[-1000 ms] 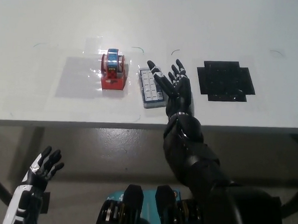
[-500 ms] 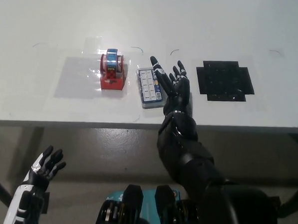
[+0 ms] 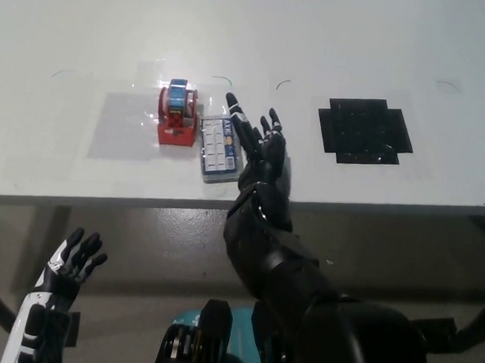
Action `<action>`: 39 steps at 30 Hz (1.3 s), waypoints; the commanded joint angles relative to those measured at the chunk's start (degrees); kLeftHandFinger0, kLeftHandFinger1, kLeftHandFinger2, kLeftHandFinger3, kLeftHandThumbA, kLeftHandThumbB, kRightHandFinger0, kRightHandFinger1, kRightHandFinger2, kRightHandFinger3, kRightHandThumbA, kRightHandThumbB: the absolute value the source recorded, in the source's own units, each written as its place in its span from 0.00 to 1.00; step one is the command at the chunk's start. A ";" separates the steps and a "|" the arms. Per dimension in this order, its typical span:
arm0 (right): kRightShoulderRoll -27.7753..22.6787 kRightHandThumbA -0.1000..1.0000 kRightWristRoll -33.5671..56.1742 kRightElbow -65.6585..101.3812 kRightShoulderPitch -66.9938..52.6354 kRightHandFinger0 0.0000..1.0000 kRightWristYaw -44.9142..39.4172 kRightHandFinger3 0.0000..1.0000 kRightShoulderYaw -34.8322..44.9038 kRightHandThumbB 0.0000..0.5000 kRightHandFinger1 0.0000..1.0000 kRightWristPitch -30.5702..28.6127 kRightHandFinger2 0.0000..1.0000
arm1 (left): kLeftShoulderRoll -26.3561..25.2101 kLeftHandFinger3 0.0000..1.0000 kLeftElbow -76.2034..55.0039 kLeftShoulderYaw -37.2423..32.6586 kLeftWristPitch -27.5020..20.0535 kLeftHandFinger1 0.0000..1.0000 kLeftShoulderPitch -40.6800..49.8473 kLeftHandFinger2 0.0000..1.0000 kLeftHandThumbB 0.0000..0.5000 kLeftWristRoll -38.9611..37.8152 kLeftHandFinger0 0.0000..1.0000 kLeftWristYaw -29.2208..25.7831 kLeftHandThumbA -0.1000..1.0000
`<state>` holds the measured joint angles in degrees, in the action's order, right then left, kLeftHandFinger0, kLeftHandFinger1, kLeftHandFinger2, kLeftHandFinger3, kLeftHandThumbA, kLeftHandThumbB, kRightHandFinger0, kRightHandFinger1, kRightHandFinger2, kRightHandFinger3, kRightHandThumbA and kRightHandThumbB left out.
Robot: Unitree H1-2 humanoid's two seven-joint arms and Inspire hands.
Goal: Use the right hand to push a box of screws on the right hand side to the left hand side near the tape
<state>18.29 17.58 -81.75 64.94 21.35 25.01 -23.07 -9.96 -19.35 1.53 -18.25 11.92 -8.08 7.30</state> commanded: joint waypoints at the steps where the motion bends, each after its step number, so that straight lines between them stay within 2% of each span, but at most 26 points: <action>1: 2.52 1.00 2.26 -0.77 2.00 1.00 1.31 1.00 0.88 0.49 1.00 2.43 1.00 | -0.70 1.00 -1.59 0.12 -1.46 1.00 -0.34 1.00 0.21 -0.68 1.00 0.75 1.00; 7: 3.27 1.00 4.67 -0.58 3.19 1.00 -0.76 1.00 2.84 0.44 1.00 2.17 1.00 | -0.58 1.00 -1.96 0.44 -1.34 1.00 -0.81 1.00 0.22 0.05 1.00 0.37 1.00; 9: 3.22 1.00 4.60 -0.58 3.26 1.00 -0.21 1.00 2.85 0.43 1.00 1.74 1.00 | -0.74 1.00 -2.12 0.40 -1.33 1.00 -0.71 1.00 0.21 -1.20 1.00 0.63 0.97; 10: 3.09 1.00 3.78 -0.65 3.44 1.00 1.38 1.00 2.20 0.41 1.00 1.36 1.00 | -0.83 1.00 -2.18 0.52 -1.27 1.00 -0.78 1.00 0.21 -1.07 1.00 0.58 0.97; 12: 2.44 1.00 0.79 -0.72 3.26 1.00 3.79 1.00 -0.55 0.43 1.00 1.41 1.00 | -1.09 1.00 -2.40 0.92 -0.53 1.00 -0.70 1.00 0.24 0.22 1.00 0.31 1.00; 15: 1.42 1.00 0.50 -0.16 3.72 1.00 3.56 1.00 -1.51 0.45 1.00 -1.49 1.00 | -1.94 1.00 -2.01 1.35 -0.54 1.00 -1.68 1.00 0.23 -1.28 1.00 0.80 0.99; 17: -0.34 1.00 -3.12 2.13 2.96 1.00 4.26 1.00 -4.79 0.45 1.00 -3.85 1.00 | -2.38 1.00 -2.13 1.79 0.05 1.00 -1.80 1.00 0.20 -1.81 1.00 0.73 0.98; 18: -1.00 1.00 -5.73 3.88 2.41 1.00 5.65 1.00 -7.00 0.37 1.00 -3.86 1.00 | -2.62 1.00 -2.47 2.16 0.71 1.00 -1.83 1.00 0.21 -1.48 1.00 0.49 0.99; 20: -3.44 1.00 -12.84 10.32 -0.33 1.00 9.01 1.00 -12.84 0.20 1.00 -3.86 1.00 | -2.39 1.00 -2.37 2.51 1.56 1.00 -2.24 1.00 0.23 0.00 1.00 -0.11 1.00; 21: -3.70 1.00 -13.53 11.39 -0.56 1.00 9.60 1.00 -14.03 0.16 1.00 -3.86 1.00 | -2.66 1.00 -2.29 2.90 1.64 1.00 -2.48 1.00 0.23 -0.05 1.00 -0.21 1.00; 22: -4.75 1.00 -15.60 14.40 -1.50 1.00 11.18 1.00 -15.93 0.17 1.00 -3.86 1.00 | -2.93 1.00 -1.58 3.14 1.16 1.00 -3.00 1.00 0.25 0.31 1.00 -0.15 1.00; 23: -6.68 1.00 -20.07 18.19 -2.99 1.00 14.17 1.00 -19.39 0.12 1.00 -3.86 1.00 | -2.80 1.00 -0.46 3.20 0.88 1.00 -3.55 1.00 0.28 0.73 1.00 -0.21 1.00; 27: -10.75 0.97 -24.61 36.23 -8.95 1.00 12.89 1.00 -22.98 0.23 1.00 -3.86 1.00 | -2.88 1.00 1.40 3.75 1.57 1.00 -5.64 1.00 0.26 3.34 1.00 -0.90 1.00; 29: -13.45 1.00 -29.20 47.52 -14.39 1.00 11.57 1.00 -25.15 0.18 1.00 -3.86 1.00 | -2.97 1.00 3.01 3.24 0.81 1.00 -6.90 1.00 0.19 2.49 1.00 -0.21 1.00; 32: -14.83 1.00 -30.45 54.15 -17.72 1.00 10.10 1.00 -25.70 0.16 1.00 -3.86 1.00 | -3.06 1.00 3.90 3.06 1.50 1.00 -8.86 1.00 0.16 3.25 1.00 -0.27 0.99; 33: -15.55 0.99 -31.41 59.40 -20.45 1.00 8.92 1.00 -25.74 0.13 1.00 -3.86 1.00 | -2.96 1.00 4.38 2.95 2.13 1.00 -10.20 1.00 0.19 4.31 1.00 -0.58 0.99; 35: -16.78 0.93 -31.94 68.09 -26.13 1.00 5.45 1.00 -25.46 0.19 1.00 -3.86 1.00 | -2.61 1.00 5.79 2.96 2.95 1.00 -13.29 1.00 0.21 5.89 1.00 -1.41 1.00; 37: -17.38 0.78 -33.73 74.44 -31.96 1.00 3.83 1.00 -25.91 0.23 1.00 -3.86 1.00 | -2.73 1.00 6.03 3.03 3.35 1.00 -14.58 1.00 0.19 6.90 1.00 -1.66 1.00; 39: -18.34 0.59 -35.01 79.63 -38.59 1.00 3.95 1.00 -27.51 0.19 1.00 -3.86 1.00 | -2.34 1.00 6.16 3.00 3.18 1.00 -15.07 1.00 0.16 7.68 1.00 -2.02 0.98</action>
<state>5.56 2.72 -39.76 42.54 29.19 5.39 -23.72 -11.61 -14.55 3.89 -16.71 4.00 -6.63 7.21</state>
